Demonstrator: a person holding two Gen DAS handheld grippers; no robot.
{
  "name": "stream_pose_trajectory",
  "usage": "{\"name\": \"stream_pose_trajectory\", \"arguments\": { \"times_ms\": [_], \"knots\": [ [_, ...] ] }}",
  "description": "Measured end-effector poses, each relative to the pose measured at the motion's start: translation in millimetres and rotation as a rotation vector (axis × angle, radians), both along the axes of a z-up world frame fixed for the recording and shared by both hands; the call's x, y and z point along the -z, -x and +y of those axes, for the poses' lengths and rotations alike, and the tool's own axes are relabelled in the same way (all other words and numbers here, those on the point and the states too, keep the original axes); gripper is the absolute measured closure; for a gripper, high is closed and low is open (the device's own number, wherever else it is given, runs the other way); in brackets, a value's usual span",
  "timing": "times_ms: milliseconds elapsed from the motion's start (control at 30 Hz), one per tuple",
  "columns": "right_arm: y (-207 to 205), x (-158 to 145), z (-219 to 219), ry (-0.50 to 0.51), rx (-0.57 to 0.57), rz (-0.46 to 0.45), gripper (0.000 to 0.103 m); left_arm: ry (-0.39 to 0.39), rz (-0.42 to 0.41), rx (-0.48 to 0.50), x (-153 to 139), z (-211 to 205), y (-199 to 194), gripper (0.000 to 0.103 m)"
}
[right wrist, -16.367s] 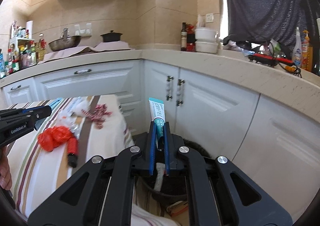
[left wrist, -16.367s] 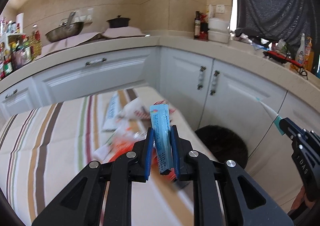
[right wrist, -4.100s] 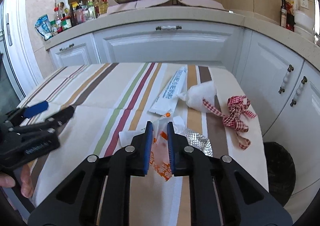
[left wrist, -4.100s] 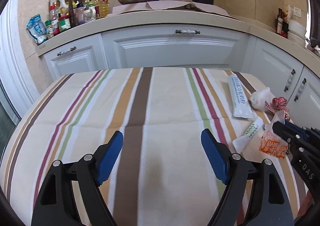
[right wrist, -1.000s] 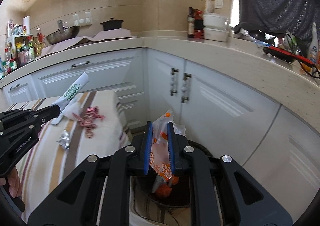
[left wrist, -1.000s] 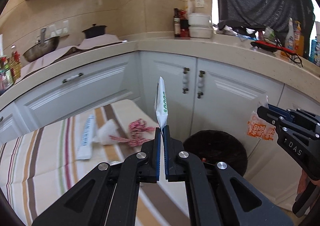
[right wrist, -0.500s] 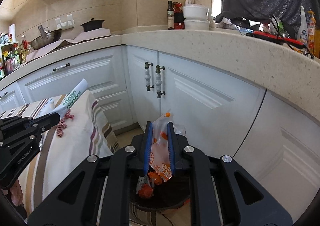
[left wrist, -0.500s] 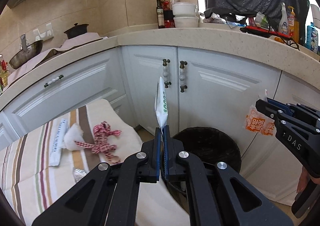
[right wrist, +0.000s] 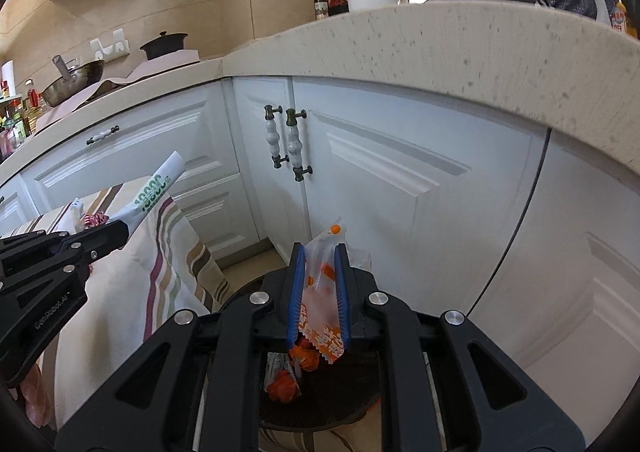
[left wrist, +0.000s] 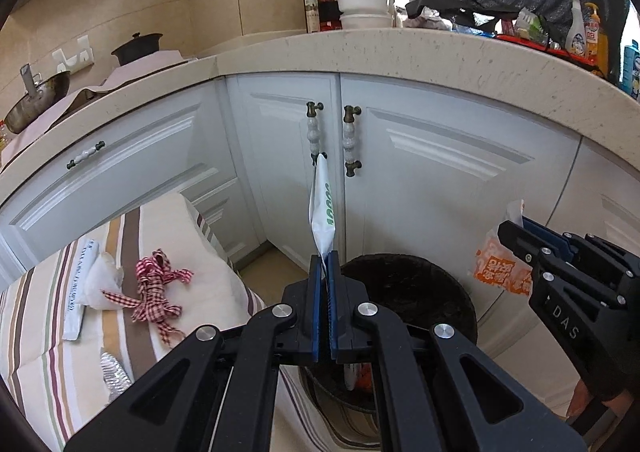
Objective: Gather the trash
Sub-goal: 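Carry both items over the black bin and open both tools to drop them, then move both open tools back over the table items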
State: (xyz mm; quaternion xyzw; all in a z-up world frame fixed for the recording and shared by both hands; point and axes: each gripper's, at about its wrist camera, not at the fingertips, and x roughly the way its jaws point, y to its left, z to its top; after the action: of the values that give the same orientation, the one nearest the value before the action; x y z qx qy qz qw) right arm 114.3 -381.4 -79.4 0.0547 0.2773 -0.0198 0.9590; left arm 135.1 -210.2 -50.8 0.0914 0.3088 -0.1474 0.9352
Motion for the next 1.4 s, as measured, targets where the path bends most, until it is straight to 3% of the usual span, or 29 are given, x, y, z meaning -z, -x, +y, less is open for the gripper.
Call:
{"name": "stream_pose_trajectory", "arguments": {
  "times_ms": [233,300,333,467,767,1067,1400],
  "knots": [
    [-16,11,-5,-0.009,0.008,0.012,0.087,-0.019,0.023,-0.007,7,-12,-13,0.099],
    [-21,14,-7,-0.012,0.015,0.013,0.082,-0.021,0.036,-0.006,8,-15,-17,0.099],
    [-22,15,-8,-0.016,0.017,0.010,0.078,-0.024,0.044,-0.004,9,-16,-19,0.097],
    [-27,19,-11,-0.022,0.026,0.017,0.078,-0.027,0.065,-0.003,11,-18,-25,0.072],
    [-19,16,-10,-0.026,0.038,0.013,0.071,0.006,0.047,-0.023,1,-5,-20,0.066],
    [-10,1,13,-0.041,0.001,-0.006,0.069,0.015,0.008,-0.077,-14,34,-8,0.055],
    [-4,-20,72,-0.058,-0.123,-0.026,0.069,-0.003,-0.036,-0.224,-27,112,10,0.047]
  ]
}}
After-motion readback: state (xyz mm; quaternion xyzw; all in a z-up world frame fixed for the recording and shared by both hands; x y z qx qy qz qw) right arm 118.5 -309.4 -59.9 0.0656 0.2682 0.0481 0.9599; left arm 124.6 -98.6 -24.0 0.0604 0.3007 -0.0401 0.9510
